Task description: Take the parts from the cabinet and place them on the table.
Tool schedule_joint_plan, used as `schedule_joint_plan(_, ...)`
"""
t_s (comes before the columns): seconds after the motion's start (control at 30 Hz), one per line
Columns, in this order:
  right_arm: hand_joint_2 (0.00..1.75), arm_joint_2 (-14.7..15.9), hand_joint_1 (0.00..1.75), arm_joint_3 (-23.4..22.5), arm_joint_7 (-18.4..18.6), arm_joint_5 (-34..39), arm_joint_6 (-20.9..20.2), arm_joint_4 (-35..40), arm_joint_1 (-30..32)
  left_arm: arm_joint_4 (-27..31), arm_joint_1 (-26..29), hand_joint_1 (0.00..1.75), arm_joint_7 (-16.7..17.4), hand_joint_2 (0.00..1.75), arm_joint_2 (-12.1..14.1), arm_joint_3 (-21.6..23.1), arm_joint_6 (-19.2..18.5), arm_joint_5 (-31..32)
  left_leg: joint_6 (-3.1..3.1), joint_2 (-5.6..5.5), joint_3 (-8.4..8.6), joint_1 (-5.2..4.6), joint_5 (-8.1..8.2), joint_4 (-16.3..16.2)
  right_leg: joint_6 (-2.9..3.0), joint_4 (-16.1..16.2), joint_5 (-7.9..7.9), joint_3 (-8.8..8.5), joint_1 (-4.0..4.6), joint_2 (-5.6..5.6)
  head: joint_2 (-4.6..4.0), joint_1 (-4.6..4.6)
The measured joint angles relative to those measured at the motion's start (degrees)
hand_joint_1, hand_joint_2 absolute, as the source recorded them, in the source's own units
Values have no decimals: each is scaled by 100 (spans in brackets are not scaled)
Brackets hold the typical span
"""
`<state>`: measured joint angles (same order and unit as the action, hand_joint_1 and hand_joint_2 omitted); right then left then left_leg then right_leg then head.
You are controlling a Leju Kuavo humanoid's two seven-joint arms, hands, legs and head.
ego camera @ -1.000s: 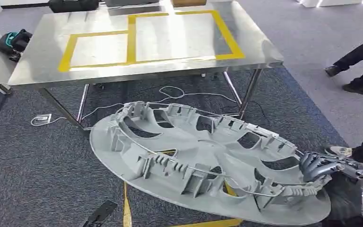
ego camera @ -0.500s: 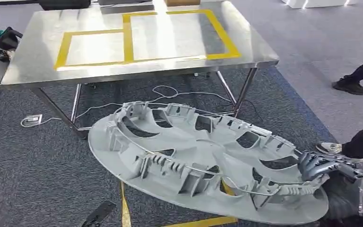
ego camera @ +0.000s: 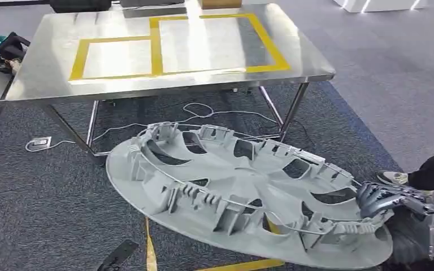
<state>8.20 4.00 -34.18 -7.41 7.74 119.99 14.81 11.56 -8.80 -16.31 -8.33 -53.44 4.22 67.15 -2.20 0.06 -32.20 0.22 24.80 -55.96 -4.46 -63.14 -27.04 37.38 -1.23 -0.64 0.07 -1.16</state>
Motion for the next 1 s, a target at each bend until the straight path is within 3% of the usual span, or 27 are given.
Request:
schedule_joint_plan(0.07,175,0,175,2,4,0,0,2,23,0,7,0,0,175,-4,13,0,0,4,5,1,-4,17,-3,-12,-1039,-461,507,-4,16,0,0)
schedule_joint_plan(0.1,175,0,175,-2,6,-2,0,0,43,0,15,0,0,175,-4,15,0,0,19,5,5,-4,27,-5,-18,-1329,-527,657,-4,17,-2,-15)
schedule_joint_plan(0.13,175,0,175,-2,13,-4,0,0,51,0,23,0,0,175,-4,17,0,0,39,4,22,3,40,-5,-23,-1289,-428,643,-10,20,0,-4)
schedule_joint_plan(0.17,175,0,175,0,13,-4,0,2,51,0,26,0,0,175,-4,20,0,-2,68,3,46,17,60,-9,-25,-1009,-233,490,-17,26,-2,-11)
schedule_joint_plan(0.23,175,0,175,0,13,-7,-2,2,51,0,28,0,2,175,-9,20,0,-7,160,-3,120,64,130,-38,-74,71,277,-95,-50,65,0,-11)
schedule_joint_plan(0.27,175,0,175,0,13,-9,-2,0,46,0,27,0,2,175,4,20,2,-7,226,-3,135,60,180,-72,-137,397,223,-291,-56,89,0,-15)
schedule_joint_plan(0.3,175,0,175,2,13,-11,-2,2,55,2,18,0,2,175,15,22,4,-7,267,-7,110,35,223,-132,-24,441,190,-348,-42,9,-2,-35)
schedule_joint_plan(0.33,175,0,175,0,15,-7,0,7,63,2,23,0,0,175,13,22,9,-7,280,-8,119,26,210,-111,47,414,178,-328,-38,6,-2,-7)
schedule_joint_plan(0.43,175,0,175,-4,20,-20,0,11,83,2,18,0,2,175,15,24,11,-7,342,-4,158,55,273,-78,194,385,107,-341,-26,-20,0,24)
schedule_joint_plan(0.47,175,0,175,-7,20,-20,2,26,103,2,13,0,0,175,15,26,11,-7,363,-4,112,54,323,-210,241,388,82,-374,-25,-17,0,39)
schedule_joint_plan(0.5,175,0,175,-7,20,-22,2,42,135,2,14,0,-8,175,13,26,9,-7,379,-5,-81,46,480,-560,280,389,55,-400,-23,-13,0,57)
schedule_joint_plan(0.57,175,0,175,-7,4,-22,2,103,248,2,60,0,-46,175,11,26,0,-7,386,-5,-676,45,845,-1568,324,388,-11,-449,-3,-12,0,63)
schedule_joint_plan(0.6,175,0,175,-9,4,-22,2,122,309,2,101,0,-59,175,9,28,0,-5,375,-5,-912,43,890,-1912,334,388,-51,-487,9,-17,0,65)
schedule_joint_plan(0.63,175,0,175,-11,0,-20,2,140,366,2,138,0,-68,175,4,28,0,-5,355,-5,-1030,36,790,-1990,338,388,-94,-542,17,-33,0,66)
schedule_joint_plan(0.67,175,0,175,-15,-7,-20,0,155,408,2,165,0,-68,175,2,28,2,-5,318,-6,-1018,24,535,-1827,337,389,-148,-618,29,-56,0,63)
schedule_joint_plan(0.73,175,0,175,-17,-18,-20,-2,195,450,2,174,0,-68,175,-2,28,18,-5,204,-11,-734,-23,-183,-947,328,397,-267,-800,51,-80,0,70)
schedule_joint_plan(0.77,175,0,175,-17,-22,-20,-4,212,457,2,177,0,-68,175,9,28,22,-5,123,-13,-608,-68,-443,-491,313,422,-329,-773,34,-85,0,68)
schedule_joint_plan(0.8,175,0,175,-17,-33,-20,-15,212,451,2,168,0,-68,175,18,30,24,-7,78,-13,-544,-96,-303,-453,269,421,-381,-809,68,-95,0,35)
schedule_joint_plan(0.83,175,0,175,-15,-33,-20,-18,214,450,2,151,0,-68,175,15,31,24,-5,84,-18,-429,-107,-159,-207,237,439,-401,-814,44,-120,0,57)
schedule_joint_plan(0.87,175,0,175,-20,-31,-24,-15,216,450,2,146,0,-55,175,13,37,22,-5,112,-13,-436,-113,-117,-201,199,508,-384,-858,32,-114,0,61)
schedule_joint_plan(0.9,175,-2,175,-17,-22,-37,-15,212,454,2,141,0,-40,175,13,41,20,-5,72,-10,-405,-111,-69,-139,136,481,-316,-953,34,-92,0,70)
schedule_joint_plan(0.93,175,0,175,-17,-18,-39,-15,212,432,2,134,0,-22,175,9,48,17,-5,58,-25,-300,-81,-77,-108,105,595,-404,-1065,39,-82,0,76)
schedule_joint_plan(0.97,175,0,175,-17,-13,-46,-11,212,406,2,140,0,2,175,24,57,18,-7,59,-32,-203,-52,-69,-69,87,450,-404,-975,41,-35,0,51)
schedule_joint_plan(1.0,175,0,175,-17,-11,-46,-4,212,376,2,132,0,4,175,28,66,17,-7,36,-32,-143,-41,-24,-66,57,63,-346,-767,48,7,-2,17)
